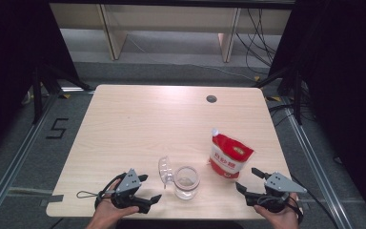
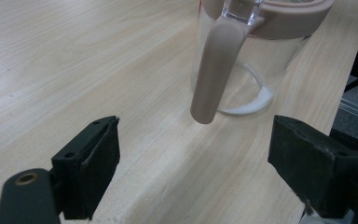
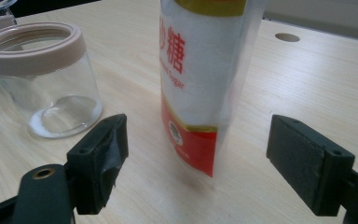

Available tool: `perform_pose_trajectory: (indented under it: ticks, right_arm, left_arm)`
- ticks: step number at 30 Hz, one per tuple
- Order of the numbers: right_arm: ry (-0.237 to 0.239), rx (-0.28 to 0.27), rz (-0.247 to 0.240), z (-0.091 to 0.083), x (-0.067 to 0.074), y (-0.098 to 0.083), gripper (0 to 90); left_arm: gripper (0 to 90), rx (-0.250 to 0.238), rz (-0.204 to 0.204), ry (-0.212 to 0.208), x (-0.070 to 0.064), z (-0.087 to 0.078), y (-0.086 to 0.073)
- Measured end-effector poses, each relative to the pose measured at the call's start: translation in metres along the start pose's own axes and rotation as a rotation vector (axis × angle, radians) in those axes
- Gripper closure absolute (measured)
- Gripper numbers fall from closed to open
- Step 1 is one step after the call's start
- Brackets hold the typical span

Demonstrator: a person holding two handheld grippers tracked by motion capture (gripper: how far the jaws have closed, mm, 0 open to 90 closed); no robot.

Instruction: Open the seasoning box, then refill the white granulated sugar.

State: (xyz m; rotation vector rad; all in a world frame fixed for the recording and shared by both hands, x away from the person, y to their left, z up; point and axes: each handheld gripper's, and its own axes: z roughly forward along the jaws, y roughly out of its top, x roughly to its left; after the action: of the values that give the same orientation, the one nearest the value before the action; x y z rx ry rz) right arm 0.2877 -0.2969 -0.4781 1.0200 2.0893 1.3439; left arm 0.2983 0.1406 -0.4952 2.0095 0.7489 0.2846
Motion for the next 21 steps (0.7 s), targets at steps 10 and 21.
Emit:
perform_pose_trajectory:
  ticks: [10, 21]
  right_arm:
    - [0.001, 0.004, 0.007, 0.0037, 0.0033, 0.0002, 20.6]
    - [-0.022, -0.022, -0.009, 0.008, -0.0036, 0.002, 20.1]
  left_arm:
    - [16.1, 0.007, -0.001, -0.014, -0.0004, -0.0015, 0.001]
    - [16.2, -0.01, -0.004, -0.008, -0.0016, -0.0014, 0.001]
